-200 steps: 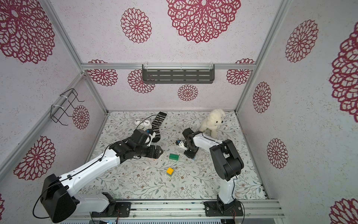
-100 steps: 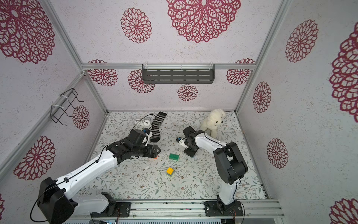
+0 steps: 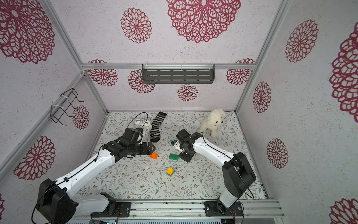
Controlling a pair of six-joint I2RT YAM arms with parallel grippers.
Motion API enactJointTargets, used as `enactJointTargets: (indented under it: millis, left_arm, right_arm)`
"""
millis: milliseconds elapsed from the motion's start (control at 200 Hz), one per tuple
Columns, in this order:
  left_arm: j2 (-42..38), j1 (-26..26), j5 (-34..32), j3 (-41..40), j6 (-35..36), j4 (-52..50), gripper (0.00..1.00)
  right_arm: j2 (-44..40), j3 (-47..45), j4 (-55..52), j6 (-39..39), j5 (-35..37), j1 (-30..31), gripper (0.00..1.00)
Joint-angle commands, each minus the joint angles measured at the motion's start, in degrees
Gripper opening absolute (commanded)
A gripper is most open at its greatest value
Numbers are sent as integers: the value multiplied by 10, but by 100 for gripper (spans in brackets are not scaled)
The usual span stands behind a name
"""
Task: Assemble an ice cream with lego
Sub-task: Pick up the lego brick from the center of the board, then assemble the lego brick with the lego brick.
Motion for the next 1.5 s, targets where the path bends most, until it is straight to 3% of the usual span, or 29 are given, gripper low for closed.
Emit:
enactJointTargets:
  millis: [0,355,590,901,1496]
  left_arm:
    - [-19,30,6,-10,-11,-2,87]
    - [-72,149,13,-55,-41,-3,87]
    - [-106,202,22,-80,-48,-3,87]
    - [-108,212,37,-95,-50,8,87]
    - [-100,215,43,-97,-49,11,87]
  right_arm:
    - [-21,38,-68,63,19,34,28]
    - [5,98,-111,182,43,147,28]
    - [63,131,-95,206,43,190,28]
    - [101,138,-75,200,35,200,28]
    - [91,97,-44,203,28,200,29]
